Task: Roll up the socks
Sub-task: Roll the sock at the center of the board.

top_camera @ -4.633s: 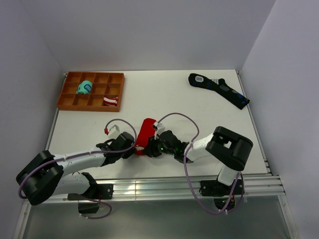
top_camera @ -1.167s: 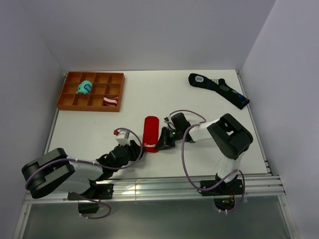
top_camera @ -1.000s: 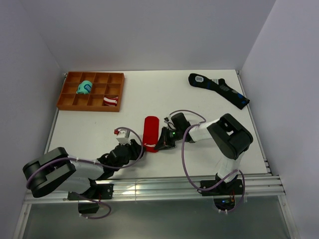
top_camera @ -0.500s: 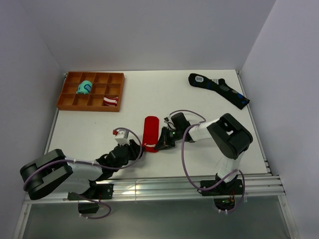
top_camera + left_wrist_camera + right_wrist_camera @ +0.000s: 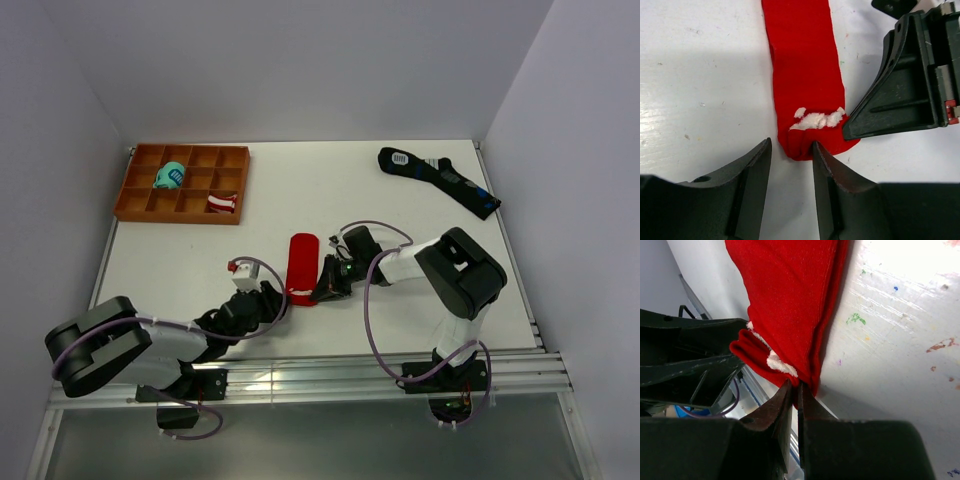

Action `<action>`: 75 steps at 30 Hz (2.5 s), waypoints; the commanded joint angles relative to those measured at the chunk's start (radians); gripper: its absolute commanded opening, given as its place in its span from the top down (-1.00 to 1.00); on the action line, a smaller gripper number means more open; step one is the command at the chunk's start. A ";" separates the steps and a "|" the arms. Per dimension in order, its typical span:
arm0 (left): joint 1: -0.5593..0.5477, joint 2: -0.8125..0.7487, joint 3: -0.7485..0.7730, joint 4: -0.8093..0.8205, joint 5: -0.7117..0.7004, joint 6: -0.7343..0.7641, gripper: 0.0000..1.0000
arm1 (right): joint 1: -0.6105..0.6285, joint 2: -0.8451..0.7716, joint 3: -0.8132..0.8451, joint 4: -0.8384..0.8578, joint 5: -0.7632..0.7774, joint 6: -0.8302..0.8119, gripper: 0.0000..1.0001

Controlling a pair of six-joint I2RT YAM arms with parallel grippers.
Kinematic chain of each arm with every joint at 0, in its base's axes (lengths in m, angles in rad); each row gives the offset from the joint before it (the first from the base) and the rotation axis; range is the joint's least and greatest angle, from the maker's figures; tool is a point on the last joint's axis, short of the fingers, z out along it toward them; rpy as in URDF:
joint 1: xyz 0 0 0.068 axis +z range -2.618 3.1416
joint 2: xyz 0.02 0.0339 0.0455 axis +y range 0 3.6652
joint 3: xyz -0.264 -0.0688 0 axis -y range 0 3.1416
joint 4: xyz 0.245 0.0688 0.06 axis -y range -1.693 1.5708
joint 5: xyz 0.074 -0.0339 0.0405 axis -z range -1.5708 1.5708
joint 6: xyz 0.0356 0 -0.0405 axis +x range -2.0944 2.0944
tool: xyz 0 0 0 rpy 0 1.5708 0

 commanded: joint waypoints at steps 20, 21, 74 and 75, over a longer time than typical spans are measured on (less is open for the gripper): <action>-0.009 0.083 0.074 0.021 0.007 -0.018 0.09 | -0.009 0.083 -0.055 -0.217 0.178 -0.082 1.00; -0.009 0.086 0.074 0.019 0.006 -0.023 0.09 | -0.005 0.083 -0.055 -0.215 0.180 -0.080 1.00; -0.009 0.261 0.437 -0.846 -0.059 -0.276 0.93 | -0.010 -0.158 -0.191 -0.067 0.448 -0.114 0.26; -0.009 0.258 0.440 -0.854 -0.054 -0.281 0.96 | -0.009 -0.196 -0.199 -0.057 0.474 -0.117 0.24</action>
